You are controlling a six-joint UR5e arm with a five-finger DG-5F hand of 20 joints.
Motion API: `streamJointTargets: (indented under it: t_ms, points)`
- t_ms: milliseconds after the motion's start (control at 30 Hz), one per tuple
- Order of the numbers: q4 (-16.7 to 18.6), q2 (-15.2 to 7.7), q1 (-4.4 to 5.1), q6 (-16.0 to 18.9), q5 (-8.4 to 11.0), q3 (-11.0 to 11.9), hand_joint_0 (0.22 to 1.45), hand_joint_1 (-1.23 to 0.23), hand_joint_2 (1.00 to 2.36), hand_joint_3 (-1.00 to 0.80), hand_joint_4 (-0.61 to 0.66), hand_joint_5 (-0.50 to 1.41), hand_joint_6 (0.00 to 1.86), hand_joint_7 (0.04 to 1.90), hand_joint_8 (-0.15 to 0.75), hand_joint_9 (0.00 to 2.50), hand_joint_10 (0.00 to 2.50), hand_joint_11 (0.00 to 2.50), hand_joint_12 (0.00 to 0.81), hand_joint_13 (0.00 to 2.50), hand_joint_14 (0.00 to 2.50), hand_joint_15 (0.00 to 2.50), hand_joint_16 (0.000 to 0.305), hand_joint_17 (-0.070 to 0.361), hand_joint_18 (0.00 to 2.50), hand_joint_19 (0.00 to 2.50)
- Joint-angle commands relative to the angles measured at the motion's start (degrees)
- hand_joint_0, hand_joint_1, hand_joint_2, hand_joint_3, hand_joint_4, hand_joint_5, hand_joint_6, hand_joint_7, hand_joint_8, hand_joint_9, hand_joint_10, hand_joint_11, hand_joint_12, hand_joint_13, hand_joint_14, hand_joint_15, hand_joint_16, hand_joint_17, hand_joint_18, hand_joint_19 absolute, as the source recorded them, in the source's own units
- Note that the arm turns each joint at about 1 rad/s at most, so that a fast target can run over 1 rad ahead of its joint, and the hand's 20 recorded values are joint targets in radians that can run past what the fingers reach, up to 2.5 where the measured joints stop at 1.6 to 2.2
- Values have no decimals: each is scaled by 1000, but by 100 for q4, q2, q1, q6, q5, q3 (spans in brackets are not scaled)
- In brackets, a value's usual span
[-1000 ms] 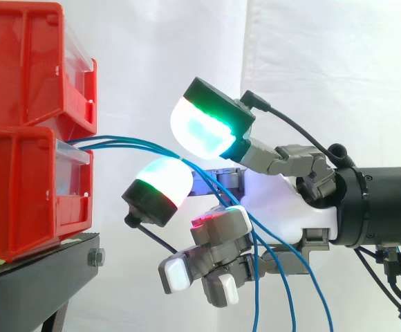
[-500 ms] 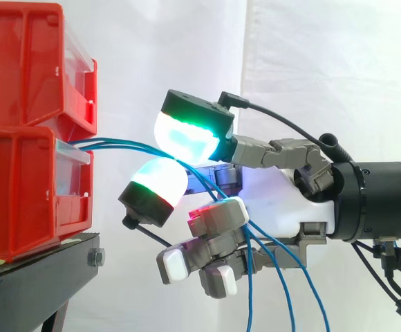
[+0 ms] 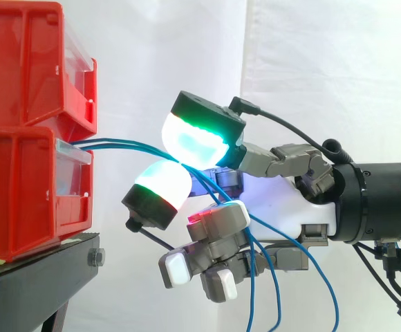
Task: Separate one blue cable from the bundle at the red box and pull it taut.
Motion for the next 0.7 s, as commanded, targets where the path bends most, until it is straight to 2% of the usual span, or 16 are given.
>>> streamJointTargets:
  t_ms: [0,167,367,400,467,567,667]
  points:
    - [0,0,-8,0,-47,0,839,-918,1000,-500,-180,-175,904,1337,301,1277,25,1297,347,924,23,595,43,96,882,806]
    - [17,0,-8,0,-21,0,813,-924,1000,-500,-143,-170,908,1330,293,1289,24,1311,343,945,24,594,42,95,907,777]
    - [0,0,-52,0,-47,0,652,-923,1000,-500,-32,-156,900,1158,310,1289,26,1277,347,956,24,608,42,95,912,792]
    - [17,0,-52,0,-47,0,592,-906,1000,-500,7,-156,859,1169,313,1260,26,1233,353,942,24,604,43,97,913,799]
    - [17,0,-52,0,-47,-9,549,-884,1000,-500,48,-156,824,1100,323,1206,26,1158,364,890,21,591,45,102,898,797]
    - [-9,0,-61,0,-56,-9,506,-850,1000,-500,74,-146,786,1100,338,1184,27,1115,358,843,21,600,48,108,893,795]
    - [-9,0,-70,0,-56,-9,478,-737,1000,-500,89,-138,753,1085,348,1183,23,1091,365,826,22,597,50,113,903,792]
